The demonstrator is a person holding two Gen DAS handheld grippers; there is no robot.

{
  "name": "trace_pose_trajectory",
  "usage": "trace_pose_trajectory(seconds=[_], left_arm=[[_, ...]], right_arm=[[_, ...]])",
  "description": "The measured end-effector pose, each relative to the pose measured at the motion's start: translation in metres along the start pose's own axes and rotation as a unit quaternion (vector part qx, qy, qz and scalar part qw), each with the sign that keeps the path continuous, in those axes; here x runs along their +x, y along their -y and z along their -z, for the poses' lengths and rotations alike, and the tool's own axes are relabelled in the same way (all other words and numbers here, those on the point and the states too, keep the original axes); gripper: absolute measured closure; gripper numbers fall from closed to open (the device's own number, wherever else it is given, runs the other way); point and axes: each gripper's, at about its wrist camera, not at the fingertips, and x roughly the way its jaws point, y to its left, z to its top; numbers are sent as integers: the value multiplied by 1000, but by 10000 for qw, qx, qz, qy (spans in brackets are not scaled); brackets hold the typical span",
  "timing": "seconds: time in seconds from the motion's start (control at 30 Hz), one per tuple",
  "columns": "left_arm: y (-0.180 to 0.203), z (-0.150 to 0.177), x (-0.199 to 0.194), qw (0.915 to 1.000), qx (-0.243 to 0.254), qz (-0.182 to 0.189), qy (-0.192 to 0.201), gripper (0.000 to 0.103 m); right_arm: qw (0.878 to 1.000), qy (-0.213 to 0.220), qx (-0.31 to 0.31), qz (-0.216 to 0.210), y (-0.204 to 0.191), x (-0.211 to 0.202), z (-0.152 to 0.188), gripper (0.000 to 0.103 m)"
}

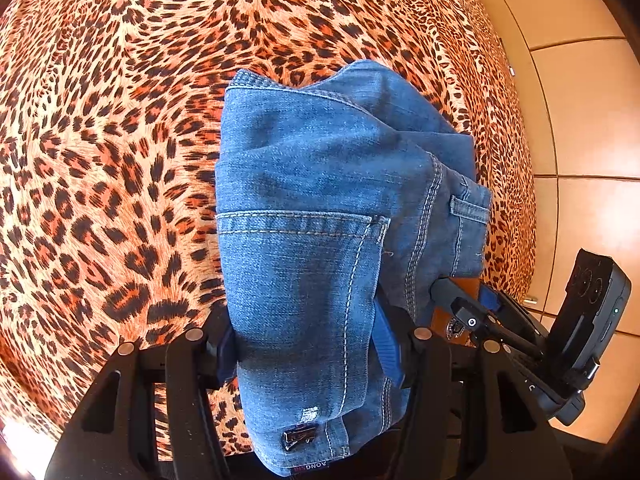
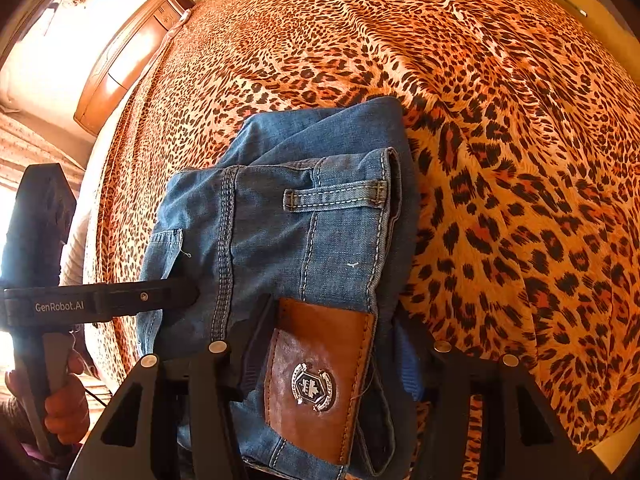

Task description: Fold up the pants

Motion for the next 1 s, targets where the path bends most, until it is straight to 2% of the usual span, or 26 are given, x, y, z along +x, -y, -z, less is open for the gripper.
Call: trace_pose_trajectory(seconds=[0.13, 0.23, 0.3, 0.37, 0.43, 0.5, 0.57, 0.6, 0.63, 0.67, 0.7, 0.77, 0.83, 0.87, 0.93, 1.0], left_arm=[[0, 2, -4, 10000, 11, -43, -75, 47], [-6, 11, -22, 9999, 151, 7, -80, 46], [-15, 13, -34, 9999, 109, 73, -31, 43], [-25, 5, -41, 9998, -31, 169, 66, 40], [-31, -13, -42, 9995, -217, 128, 174, 40], [-33, -32, -35, 9990, -372, 243, 105, 40], [-30, -47, -23, 9986, -443, 299, -51, 39], [-28, -52, -16, 9986, -432, 270, -116, 39], [-26, -56, -10, 9987, -459, 145, -160, 40], [-23, -57, -8, 9987, -475, 115, -162, 40], [-18, -56, -10, 9988, -471, 75, -128, 43], [-12, -50, -25, 9985, -487, 224, 54, 50], [-13, -47, -35, 9971, -582, 353, 337, 52], [-16, -48, -34, 9963, -688, 299, 428, 52], [-24, -56, -21, 9952, -894, 34, 395, 55], [-35, -61, -9, 9930, -1146, 84, 277, 55]], right_arm=[[10000, -76, -19, 5, 0, -3, -4, 44], [10000, -94, 7, -27, 7, -16, -12, 38], [9998, 39, 120, 136, 15, -28, -18, 37], [9987, 248, 383, 206, 29, -39, -29, 35], [9975, 388, 590, -68, 39, -43, -43, 35], [9981, 281, 513, -204, 38, -34, -57, 35], [9989, 205, 414, 26, 35, -24, -66, 39], [9992, 159, 364, -34, 34, -18, -69, 44], [9994, 112, 301, -96, 33, -13, -71, 73], [9998, 27, 177, 79, 29, -8, -73, 91], [9999, -36, -22, 167, 23, -4, -73, 91], [9996, 2, -295, 41, 15, -15, -80, 94], [9978, 349, -500, -250, 3, -42, -91, 94], [9966, 482, -631, -239, -1, -50, -97, 94], [9972, 421, -617, -84, 6, -45, -109, 94], [9970, 171, -700, 293, 15, -24, -111, 94]])
